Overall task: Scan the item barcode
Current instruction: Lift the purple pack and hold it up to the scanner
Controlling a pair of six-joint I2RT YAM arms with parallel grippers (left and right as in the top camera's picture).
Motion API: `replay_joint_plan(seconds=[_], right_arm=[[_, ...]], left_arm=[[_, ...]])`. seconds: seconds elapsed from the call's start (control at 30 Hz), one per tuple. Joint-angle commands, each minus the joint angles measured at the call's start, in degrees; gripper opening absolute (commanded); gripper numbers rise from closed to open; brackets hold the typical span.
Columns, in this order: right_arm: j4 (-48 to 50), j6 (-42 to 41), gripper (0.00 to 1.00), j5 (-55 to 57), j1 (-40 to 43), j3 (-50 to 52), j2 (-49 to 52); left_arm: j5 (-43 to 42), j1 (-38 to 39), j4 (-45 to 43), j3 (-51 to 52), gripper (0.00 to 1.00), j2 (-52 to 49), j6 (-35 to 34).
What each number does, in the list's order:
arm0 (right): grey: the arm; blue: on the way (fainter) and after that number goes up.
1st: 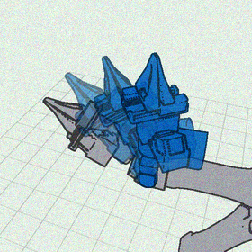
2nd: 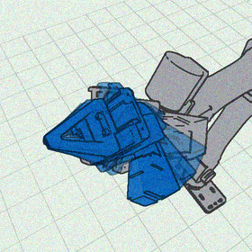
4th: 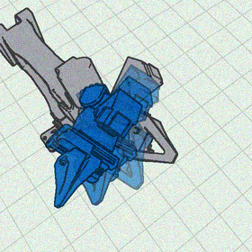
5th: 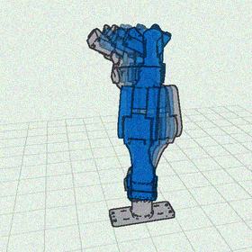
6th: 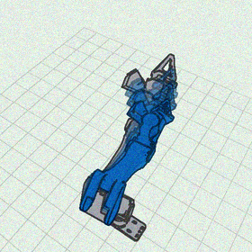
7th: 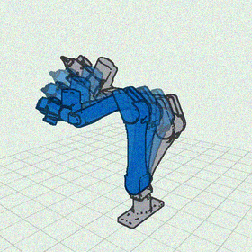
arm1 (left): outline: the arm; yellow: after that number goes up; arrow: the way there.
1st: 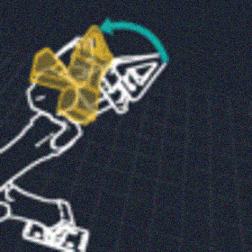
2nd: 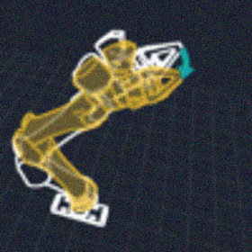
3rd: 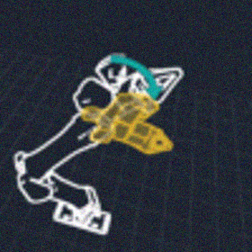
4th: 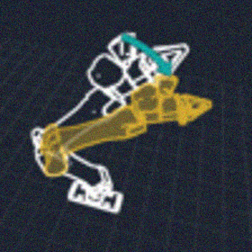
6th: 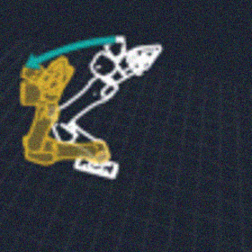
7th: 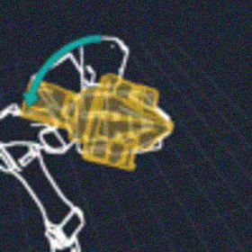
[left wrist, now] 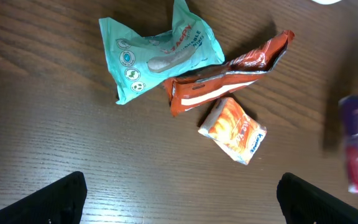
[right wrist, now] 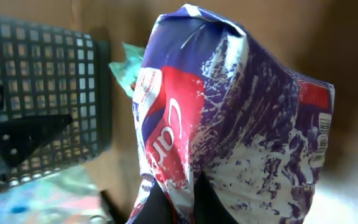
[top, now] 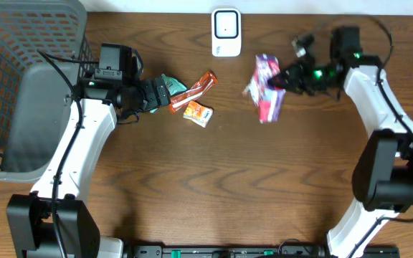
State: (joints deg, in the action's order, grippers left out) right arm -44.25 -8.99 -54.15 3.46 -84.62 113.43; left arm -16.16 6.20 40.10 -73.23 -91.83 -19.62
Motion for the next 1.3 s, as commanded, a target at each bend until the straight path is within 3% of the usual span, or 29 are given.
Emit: replay_joint_plan(seconds=[0.0, 0.2, 0.27, 0.47, 0.6, 0.77, 0.87, 1.03, 1.2, 1.27], right_arm=[[0.2, -0.4, 0.01, -1.2, 4.1, 3.4, 0.2], [-6.4, -0.1, 0.54, 10.8, 9.5, -0.2, -0.1], [-10.6, 1.2, 0.65, 14.6, 10.0, -3.8, -0.2], [-21.8, 2.8, 0.72, 33.5, 7.8, -14.2, -0.2], [-23.2, 3.9, 0.88, 38.9, 6.2, -15.0, -0.2], [-19.7, 4.0, 0.93, 49.7, 4.8, -10.8, -0.1], [-14.3, 7.9, 0.99, 47.8, 5.4, -7.1, 0.0], [-8.3, 21.0, 0.99, 34.8, 6.0, -1.4, 0.2], [-3.8, 22.8, 0.99, 32.4, 5.7, 3.8, 0.2], [-2.8, 22.8, 0.89, 29.3, 5.7, 5.3, 0.2]], left_arm=[[0.4, -0.2, 0.2, -0.1, 0.98, 0.4, 0.1], [0.4, -0.2, 0.2, -0.1, 0.98, 0.4, 0.1], [0.4, -0.2, 0.2, -0.1, 0.98, 0.4, 0.1], [0.4, -0.2, 0.2, -0.1, 0.98, 0.4, 0.1], [0.4, -0.2, 0.2, -0.1, 0.98, 0.4, 0.1], [0.4, -0.2, 0.2, -0.1, 0.98, 0.4, 0.1], [0.4, -0.2, 0.2, -0.1, 0.98, 0.4, 0.1], [0.4, -0.2, 0.2, -0.1, 0.98, 0.4, 0.1], [0.4, -0.2, 0.2, -0.1, 0.98, 0.4, 0.1], [0.4, -0.2, 0.2, -0.1, 0.98, 0.4, 0.1]])
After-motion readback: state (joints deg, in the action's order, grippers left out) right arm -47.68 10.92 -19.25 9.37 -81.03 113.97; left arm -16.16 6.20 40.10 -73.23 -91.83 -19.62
